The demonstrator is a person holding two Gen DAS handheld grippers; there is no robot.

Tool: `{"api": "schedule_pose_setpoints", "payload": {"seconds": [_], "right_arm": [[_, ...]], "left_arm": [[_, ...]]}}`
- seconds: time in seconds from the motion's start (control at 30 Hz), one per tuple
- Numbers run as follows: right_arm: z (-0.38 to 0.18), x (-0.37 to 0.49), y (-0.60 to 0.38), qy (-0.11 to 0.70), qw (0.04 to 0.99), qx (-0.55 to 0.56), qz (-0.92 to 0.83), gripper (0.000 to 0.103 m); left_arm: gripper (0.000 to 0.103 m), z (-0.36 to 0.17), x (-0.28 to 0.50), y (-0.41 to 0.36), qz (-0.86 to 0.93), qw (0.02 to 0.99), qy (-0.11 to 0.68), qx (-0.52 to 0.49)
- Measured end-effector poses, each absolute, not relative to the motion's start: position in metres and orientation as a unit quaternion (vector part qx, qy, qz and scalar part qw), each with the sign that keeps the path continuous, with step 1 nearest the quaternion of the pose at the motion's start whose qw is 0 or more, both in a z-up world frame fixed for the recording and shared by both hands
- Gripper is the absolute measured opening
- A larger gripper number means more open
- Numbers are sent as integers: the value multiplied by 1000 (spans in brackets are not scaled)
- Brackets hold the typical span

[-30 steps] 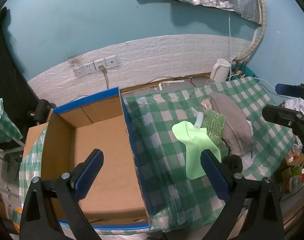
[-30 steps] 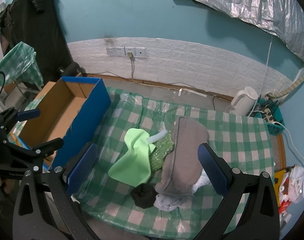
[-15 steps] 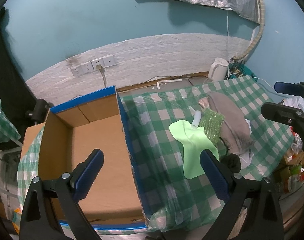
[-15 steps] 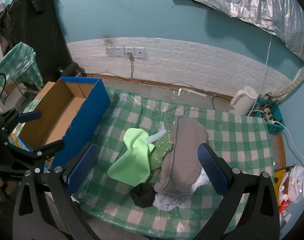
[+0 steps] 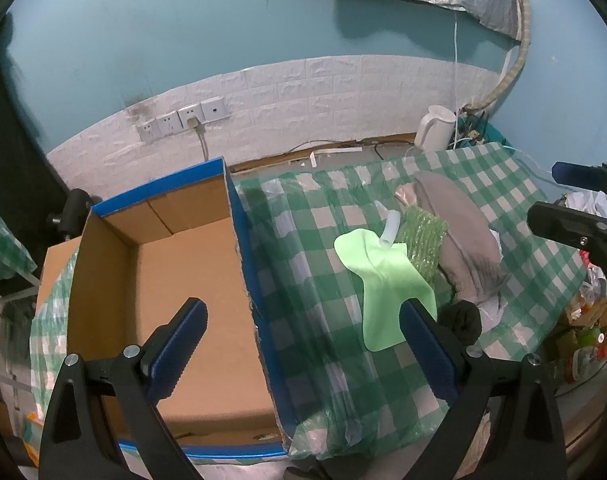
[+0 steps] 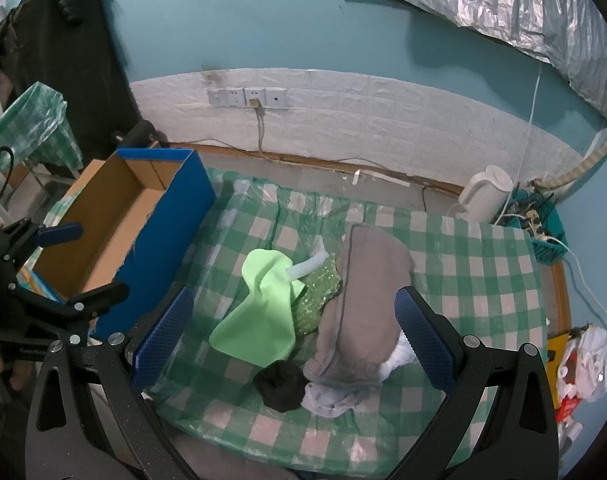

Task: Organize soft objects
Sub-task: 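Grasp the grey fleece towel with the right tool while the left tool approaches the light green cloth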

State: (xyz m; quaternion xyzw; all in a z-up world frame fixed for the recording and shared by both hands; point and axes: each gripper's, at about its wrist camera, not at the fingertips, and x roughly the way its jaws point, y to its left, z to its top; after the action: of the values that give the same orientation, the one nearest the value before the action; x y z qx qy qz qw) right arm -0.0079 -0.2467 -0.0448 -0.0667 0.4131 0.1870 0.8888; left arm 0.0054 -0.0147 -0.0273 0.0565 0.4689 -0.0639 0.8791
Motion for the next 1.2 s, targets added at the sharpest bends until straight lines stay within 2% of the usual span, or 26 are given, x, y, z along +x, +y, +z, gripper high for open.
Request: {"api": "schedule_pose_setpoints", "payload": {"seconds": [0.57, 1.2], "right_arm": [[-73, 28, -279, 460, 875, -49, 145, 101], [-163, 82, -295, 560, 821, -35, 104, 101]], "left_arm": [[98, -59, 33, -47, -74, 848, 522, 61], [98, -124, 86, -85, -67, 802, 589, 72]]}}
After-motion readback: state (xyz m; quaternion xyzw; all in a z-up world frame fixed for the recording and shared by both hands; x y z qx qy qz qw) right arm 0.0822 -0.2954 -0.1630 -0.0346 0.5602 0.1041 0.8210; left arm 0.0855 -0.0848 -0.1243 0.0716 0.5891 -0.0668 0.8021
